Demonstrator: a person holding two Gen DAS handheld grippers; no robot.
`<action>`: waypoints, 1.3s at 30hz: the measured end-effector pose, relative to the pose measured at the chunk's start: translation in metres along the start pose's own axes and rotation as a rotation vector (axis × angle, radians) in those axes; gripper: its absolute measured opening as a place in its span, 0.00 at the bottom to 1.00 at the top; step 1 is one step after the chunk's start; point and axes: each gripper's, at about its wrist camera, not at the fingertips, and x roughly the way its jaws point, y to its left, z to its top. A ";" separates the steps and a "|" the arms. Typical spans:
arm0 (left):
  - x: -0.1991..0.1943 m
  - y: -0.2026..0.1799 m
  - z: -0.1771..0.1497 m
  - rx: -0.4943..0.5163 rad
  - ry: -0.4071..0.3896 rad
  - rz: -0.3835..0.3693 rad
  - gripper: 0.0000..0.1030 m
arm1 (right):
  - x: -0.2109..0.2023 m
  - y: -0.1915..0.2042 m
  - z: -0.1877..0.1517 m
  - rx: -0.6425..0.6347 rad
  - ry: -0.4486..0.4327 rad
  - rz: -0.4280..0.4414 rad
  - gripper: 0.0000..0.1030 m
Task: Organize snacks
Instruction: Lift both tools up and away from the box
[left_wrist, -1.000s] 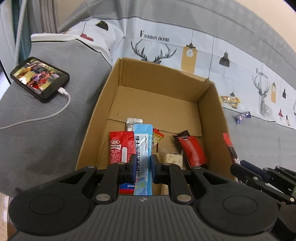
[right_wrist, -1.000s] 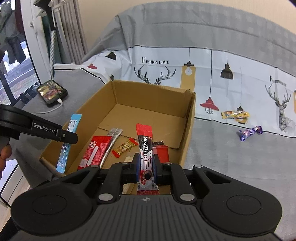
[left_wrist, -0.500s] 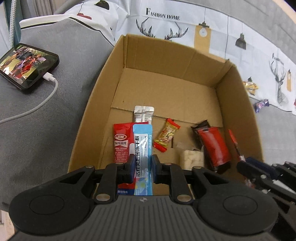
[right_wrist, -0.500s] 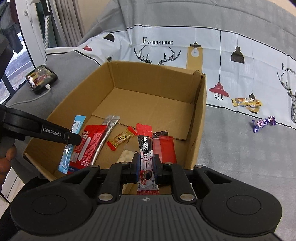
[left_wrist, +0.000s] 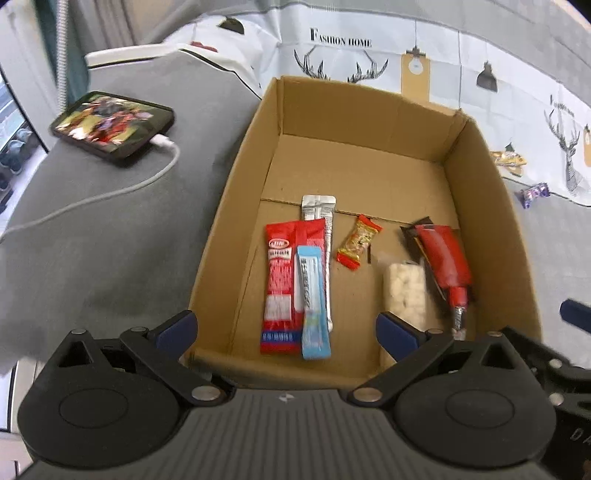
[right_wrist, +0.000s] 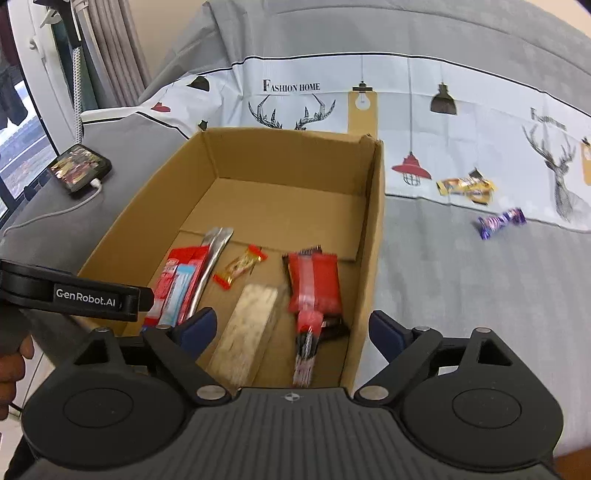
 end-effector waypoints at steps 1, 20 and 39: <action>-0.008 -0.002 -0.005 0.001 -0.011 -0.001 1.00 | -0.007 0.002 -0.004 0.005 -0.005 -0.001 0.89; -0.112 -0.027 -0.076 0.004 -0.167 -0.005 1.00 | -0.126 0.004 -0.055 0.015 -0.235 -0.042 0.97; -0.152 -0.026 -0.100 -0.004 -0.245 -0.006 1.00 | -0.166 0.009 -0.076 -0.010 -0.313 -0.035 0.98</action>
